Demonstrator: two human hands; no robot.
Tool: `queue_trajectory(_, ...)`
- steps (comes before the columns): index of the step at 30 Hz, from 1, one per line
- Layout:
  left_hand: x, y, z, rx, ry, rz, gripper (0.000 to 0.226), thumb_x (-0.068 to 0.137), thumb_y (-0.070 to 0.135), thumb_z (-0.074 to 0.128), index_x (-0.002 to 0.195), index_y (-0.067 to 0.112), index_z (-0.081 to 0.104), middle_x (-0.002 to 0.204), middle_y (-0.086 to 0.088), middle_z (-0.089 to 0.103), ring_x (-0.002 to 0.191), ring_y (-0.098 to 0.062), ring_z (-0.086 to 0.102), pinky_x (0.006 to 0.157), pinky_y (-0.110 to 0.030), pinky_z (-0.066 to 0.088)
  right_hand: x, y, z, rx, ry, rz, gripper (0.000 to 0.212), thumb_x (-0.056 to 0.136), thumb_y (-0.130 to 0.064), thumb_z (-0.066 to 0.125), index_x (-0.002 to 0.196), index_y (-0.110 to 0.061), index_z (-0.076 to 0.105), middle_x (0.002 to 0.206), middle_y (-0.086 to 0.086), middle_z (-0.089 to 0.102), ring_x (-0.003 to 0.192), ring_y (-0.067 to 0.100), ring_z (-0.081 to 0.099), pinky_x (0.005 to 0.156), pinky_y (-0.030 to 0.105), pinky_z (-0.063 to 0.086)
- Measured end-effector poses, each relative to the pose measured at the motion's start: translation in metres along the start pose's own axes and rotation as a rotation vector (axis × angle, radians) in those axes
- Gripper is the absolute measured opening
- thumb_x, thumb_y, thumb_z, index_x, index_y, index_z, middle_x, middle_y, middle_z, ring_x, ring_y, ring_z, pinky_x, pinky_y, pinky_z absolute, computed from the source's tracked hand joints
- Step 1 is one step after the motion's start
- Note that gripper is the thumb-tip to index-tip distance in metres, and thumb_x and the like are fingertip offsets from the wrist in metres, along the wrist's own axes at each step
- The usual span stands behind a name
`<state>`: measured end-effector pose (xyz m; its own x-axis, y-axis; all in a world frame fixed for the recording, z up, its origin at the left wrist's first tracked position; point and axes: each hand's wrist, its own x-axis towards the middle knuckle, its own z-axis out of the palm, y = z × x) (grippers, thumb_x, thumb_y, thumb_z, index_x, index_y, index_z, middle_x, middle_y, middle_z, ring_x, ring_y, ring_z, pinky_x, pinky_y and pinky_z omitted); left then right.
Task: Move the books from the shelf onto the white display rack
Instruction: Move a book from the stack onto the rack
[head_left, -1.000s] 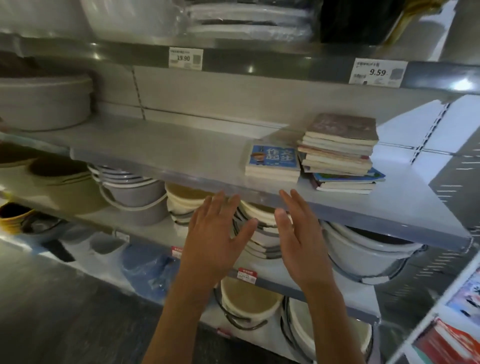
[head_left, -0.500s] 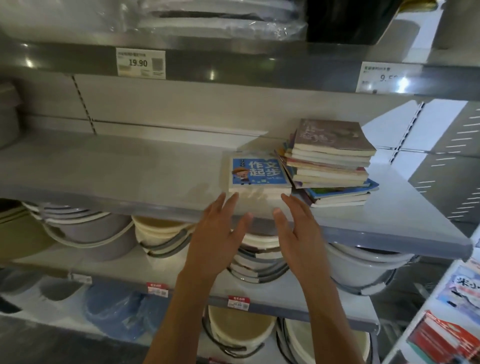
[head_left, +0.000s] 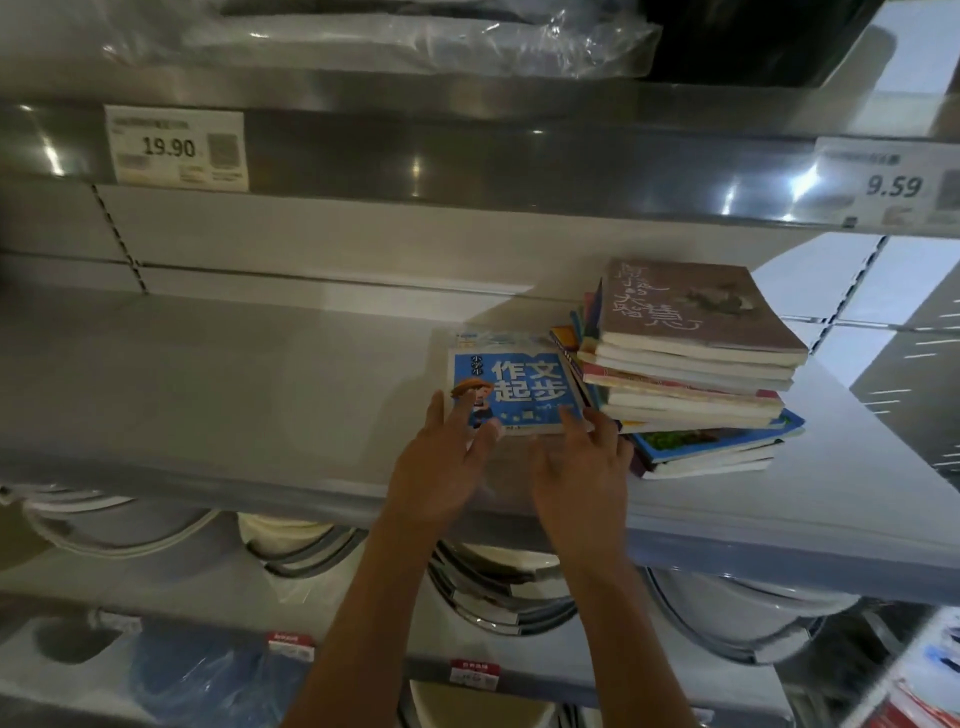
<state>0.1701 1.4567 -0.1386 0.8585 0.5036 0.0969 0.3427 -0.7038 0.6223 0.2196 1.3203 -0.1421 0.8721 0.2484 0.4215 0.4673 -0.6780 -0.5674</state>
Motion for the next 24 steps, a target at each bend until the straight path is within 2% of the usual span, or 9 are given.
queue_trajectory(3, 0.014, -0.001, 0.005, 0.042, -0.026, 0.033, 0.05, 0.103, 0.05, 0.034, 0.15, 0.035, 0.029, 0.153, -0.014, 0.03, 0.124, -0.034, 0.055, 0.093, -0.043, 0.049, 0.001, -0.002, 0.005, -0.038, -0.024, 0.036, 0.048, 0.091, -0.023, 0.065, 0.136, -0.01, 0.054, 0.141, 0.019, 0.048, 0.123, 0.039, 0.046, 0.095, 0.046, 0.046)
queue_trajectory(6, 0.019, -0.005, 0.01, 0.108, -0.091, -0.023, 0.054, 0.104, 0.052, 0.028, 0.154, 0.034, 0.023, 0.161, -0.013, 0.021, 0.142, -0.035, 0.036, 0.106, -0.047, 0.04, 0.005, 0.0, 0.007, -0.086, -0.173, 0.074, 0.056, 0.098, -0.03, 0.051, 0.15, -0.014, 0.035, 0.157, 0.013, 0.029, 0.139, 0.035, 0.035, 0.107, 0.043, 0.038)
queue_trajectory(7, 0.02, -0.007, 0.011, 0.162, -0.089, -0.027, 0.054, 0.103, 0.053, 0.026, 0.154, 0.035, 0.022, 0.16, -0.014, 0.026, 0.143, -0.037, 0.033, 0.109, -0.049, 0.036, 0.007, 0.0, 0.007, -0.094, -0.215, 0.087, 0.058, 0.1, -0.032, 0.048, 0.152, -0.015, 0.03, 0.16, 0.013, 0.023, 0.141, 0.034, 0.032, 0.109, 0.042, 0.036)
queue_trajectory(9, 0.024, -0.011, 0.013, 0.234, -0.053, -0.035, 0.052, 0.103, 0.055, 0.023, 0.152, 0.036, 0.025, 0.145, -0.016, 0.047, 0.132, -0.038, 0.044, 0.109, -0.052, 0.038, 0.013, -0.002, 0.007, -0.09, -0.269, 0.107, 0.058, 0.101, -0.036, 0.046, 0.153, -0.016, 0.028, 0.16, 0.014, 0.019, 0.141, 0.034, 0.033, 0.11, 0.04, 0.035)
queue_trajectory(12, 0.028, -0.009, 0.011, 0.214, -0.042, -0.018, 0.05, 0.105, 0.05, 0.026, 0.152, 0.033, 0.027, 0.128, -0.013, 0.057, 0.114, -0.03, 0.056, 0.1, -0.047, 0.046, 0.02, -0.005, 0.009, -0.1, -0.277, 0.131, 0.06, 0.098, -0.044, 0.051, 0.15, -0.017, 0.036, 0.158, 0.015, 0.02, 0.141, 0.037, 0.031, 0.11, 0.045, 0.037)
queue_trajectory(15, 0.026, -0.011, 0.004, 0.163, -0.028, -0.002, 0.048, 0.106, 0.044, 0.029, 0.153, 0.032, 0.027, 0.126, -0.013, 0.055, 0.108, -0.026, 0.058, 0.093, -0.037, 0.046, 0.019, -0.007, 0.012, -0.152, -0.242, 0.099, 0.058, 0.095, -0.047, 0.055, 0.144, -0.017, 0.047, 0.155, 0.015, 0.026, 0.141, 0.034, 0.03, 0.11, 0.044, 0.037)
queue_trajectory(18, 0.023, -0.022, -0.008, 0.111, -0.047, 0.002, 0.047, 0.107, 0.04, 0.031, 0.153, 0.032, 0.029, 0.125, -0.013, 0.053, 0.105, -0.024, 0.057, 0.085, -0.03, 0.042, 0.011, -0.014, 0.017, -0.159, -0.226, 0.091, 0.054, 0.093, -0.053, 0.055, 0.137, -0.02, 0.055, 0.152, 0.015, 0.034, 0.133, 0.032, 0.039, 0.106, 0.039, 0.033)
queue_trajectory(21, 0.02, -0.032, -0.016, 0.094, -0.079, 0.018, 0.047, 0.107, 0.037, 0.035, 0.153, 0.03, 0.031, 0.124, -0.011, 0.056, 0.1, -0.02, 0.056, 0.082, -0.027, 0.04, 0.007, -0.02, 0.024, -0.188, -0.261, 0.133, 0.065, 0.091, -0.065, 0.04, 0.142, -0.027, 0.049, 0.153, 0.017, 0.034, 0.135, 0.034, 0.036, 0.103, 0.036, 0.03)
queue_trajectory(24, 0.02, -0.034, -0.017, 0.032, -0.084, 0.027, 0.046, 0.105, 0.037, 0.04, 0.151, 0.031, 0.035, 0.125, -0.008, 0.059, 0.096, -0.015, 0.054, 0.082, -0.026, 0.041, 0.013, -0.022, 0.023, -0.199, -0.305, 0.178, 0.061, 0.094, -0.062, 0.045, 0.147, -0.032, 0.042, 0.146, 0.019, 0.039, 0.129, 0.035, 0.041, 0.104, 0.037, 0.032)
